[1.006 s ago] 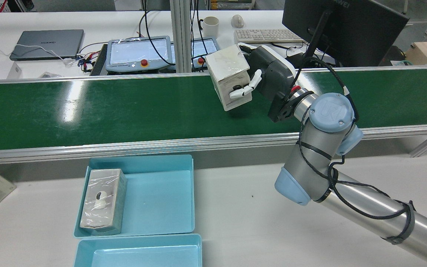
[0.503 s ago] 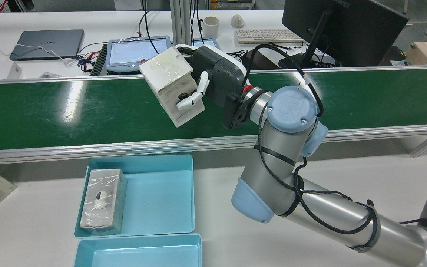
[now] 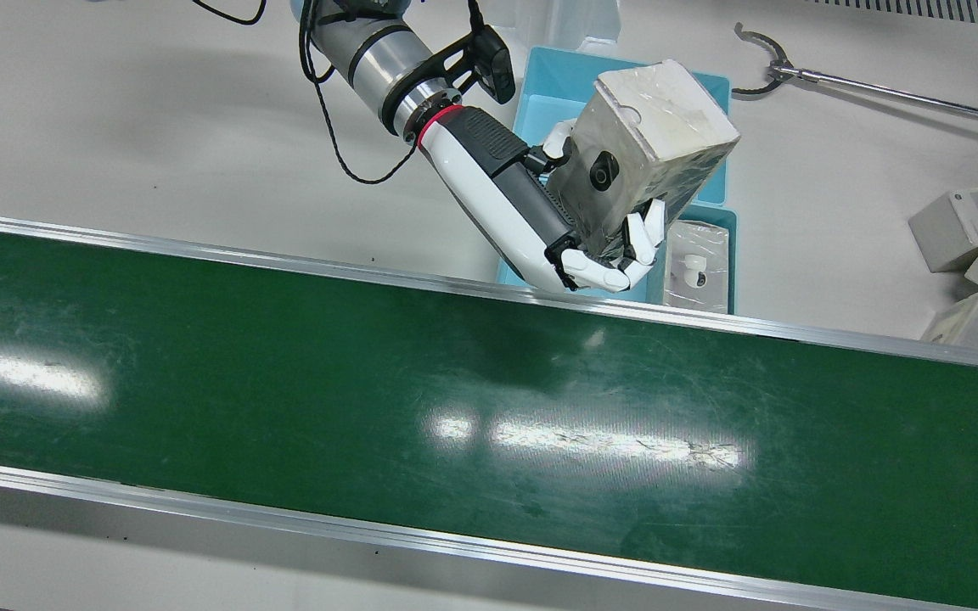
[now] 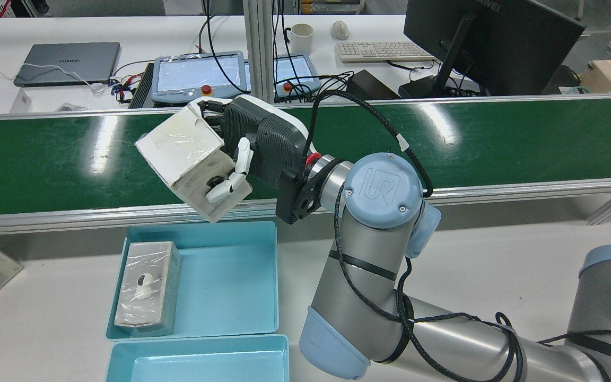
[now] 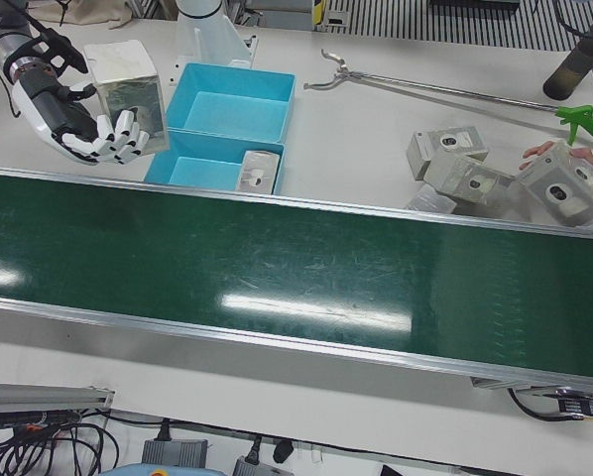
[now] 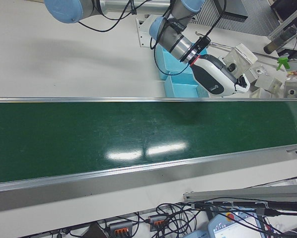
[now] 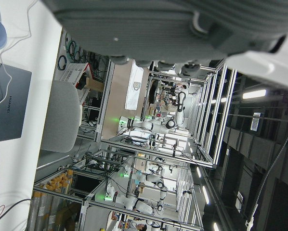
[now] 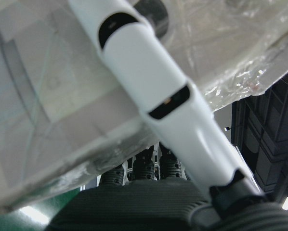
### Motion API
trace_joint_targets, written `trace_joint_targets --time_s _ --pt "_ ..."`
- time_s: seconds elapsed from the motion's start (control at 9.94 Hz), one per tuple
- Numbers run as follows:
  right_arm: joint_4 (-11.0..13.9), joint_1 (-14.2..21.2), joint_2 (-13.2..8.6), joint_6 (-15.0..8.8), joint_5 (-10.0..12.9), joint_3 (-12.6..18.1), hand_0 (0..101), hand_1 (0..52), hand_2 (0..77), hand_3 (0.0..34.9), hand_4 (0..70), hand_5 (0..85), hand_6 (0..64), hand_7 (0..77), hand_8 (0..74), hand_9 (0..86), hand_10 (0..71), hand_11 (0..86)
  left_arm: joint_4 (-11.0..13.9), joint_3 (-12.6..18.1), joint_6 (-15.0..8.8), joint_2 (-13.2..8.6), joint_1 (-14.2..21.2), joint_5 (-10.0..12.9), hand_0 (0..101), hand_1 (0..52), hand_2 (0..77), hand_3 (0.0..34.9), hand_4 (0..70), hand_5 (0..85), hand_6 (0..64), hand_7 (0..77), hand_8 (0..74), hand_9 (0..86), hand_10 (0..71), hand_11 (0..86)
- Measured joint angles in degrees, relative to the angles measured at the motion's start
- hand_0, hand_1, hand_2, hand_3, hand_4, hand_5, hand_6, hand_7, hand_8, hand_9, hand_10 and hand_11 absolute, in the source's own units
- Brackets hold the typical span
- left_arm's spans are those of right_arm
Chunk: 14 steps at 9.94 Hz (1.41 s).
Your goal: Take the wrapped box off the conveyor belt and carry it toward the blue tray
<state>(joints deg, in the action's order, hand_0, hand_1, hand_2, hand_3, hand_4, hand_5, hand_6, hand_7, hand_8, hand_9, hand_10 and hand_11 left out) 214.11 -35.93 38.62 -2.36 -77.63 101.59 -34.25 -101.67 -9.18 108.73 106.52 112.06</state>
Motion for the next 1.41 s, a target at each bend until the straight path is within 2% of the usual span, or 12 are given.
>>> trace_joint_targets --time_s 0.1,0.2,0.3,0.4,0.5,0.6,0.7,0.8,1.21,1.31,1.41 --pt "0.3 0.97 0.17 0.71 -0.48 0.21 46 2.2 31.1 0.0 21.8 70.4 46.4 39.3 43.6 52.4 38.7 45.3 0.0 0.0 0.0 0.0 0.0 0.0 0 0.0 1.1 0.0 0.0 1.1 0.5 0.5 0.5 0.0 0.5 0.5" --pt "0.35 1.79 0.35 1.17 -0.63 0.3 61 2.2 31.1 0.0 19.6 70.4 46.4 39.3 37.6 53.5 24.5 46.4 0.0 0.0 0.0 0.0 0.0 0.0 0 0.0 1.1 0.0 0.0 1.1 0.5 0.5 0.5 0.0 0.0 0.5" --pt "0.28 2.6 0.41 1.42 -0.6 0.25 58 2.2 31.1 0.0 17.5 68.7 46.4 39.3 29.5 50.7 14.2 39.3 0.0 0.0 0.0 0.0 0.0 0.0 0 0.0 1.1 0.0 0.0 1.1 0.5 0.5 0.5 0.0 0.5 0.5" --pt "0.14 3.33 0.32 1.55 -0.47 0.15 58 2.2 31.1 0.0 17.5 68.7 46.4 39.3 29.5 50.7 14.2 39.3 0.0 0.0 0.0 0.0 0.0 0.0 0 0.0 1.1 0.0 0.0 1.1 0.5 0.5 0.5 0.5 0.5 0.5" --pt "-0.1 3.82 0.17 1.61 -0.36 -0.02 61 9.3 25.6 0.0 12.5 48.5 39.3 35.5 6.5 33.8 0.0 15.8 0.0 0.0 0.0 0.0 0.0 0.0 0 0.0 1.1 0.0 0.0 1.1 0.5 0.5 0.5 0.5 0.5 0.5" --pt "-0.43 4.08 0.06 1.64 -0.32 -0.21 57 22.4 14.7 0.0 11.5 33.8 31.6 28.4 0.0 18.5 0.0 1.6 0.0 0.0 0.0 0.0 0.0 0.0 0 0.0 1.1 0.0 0.0 1.1 0.5 0.5 0.5 0.5 0.5 0.5" --pt "-0.68 4.22 0.02 1.67 -0.37 -0.35 57 22.4 14.7 0.0 11.5 33.8 31.6 28.4 0.0 18.5 0.0 1.6 0.0 0.0 0.0 0.0 0.0 0.0 0 0.0 0.5 0.0 0.0 1.1 0.5 0.5 0.5 0.5 0.5 0.5" --pt "-0.83 4.3 -0.03 1.7 -0.47 -0.43 47 12.0 2.2 0.0 9.8 27.8 6.0 5.5 0.0 1.6 0.0 1.1 0.0 0.0 0.0 0.0 0.0 0.0 0 0.0 0.5 0.0 0.0 1.1 0.5 0.5 0.5 0.5 0.5 0.5" --pt "-0.95 4.19 0.4 2.13 -0.54 -0.41 48 10.9 1.6 0.0 10.9 28.9 4.9 7.6 0.0 1.1 0.0 1.1 0.0 0.0 0.0 0.0 0.0 0.0 0 0.0 1.1 0.0 0.0 1.1 0.5 0.5 0.5 0.5 0.5 0.5" --pt "-0.94 3.84 1.58 2.29 0.37 -0.18 48 12.0 1.6 3.1 10.9 28.4 4.9 8.7 0.0 1.1 0.0 1.1 0.0 0.0 0.0 0.0 0.0 0.0 0 0.0 1.1 0.0 0.0 1.1 0.5 0.5 0.5 0.5 0.5 0.5" --pt "-0.96 3.43 3.61 2.39 2.46 0.44 48 12.0 1.6 3.1 10.9 28.4 4.9 8.7 0.0 1.1 0.0 1.1 0.0 0.0 0.0 0.0 0.0 0.0 0 0.0 1.1 0.0 0.0 1.1 0.5 0.5 0.5 0.0 0.5 0.5"
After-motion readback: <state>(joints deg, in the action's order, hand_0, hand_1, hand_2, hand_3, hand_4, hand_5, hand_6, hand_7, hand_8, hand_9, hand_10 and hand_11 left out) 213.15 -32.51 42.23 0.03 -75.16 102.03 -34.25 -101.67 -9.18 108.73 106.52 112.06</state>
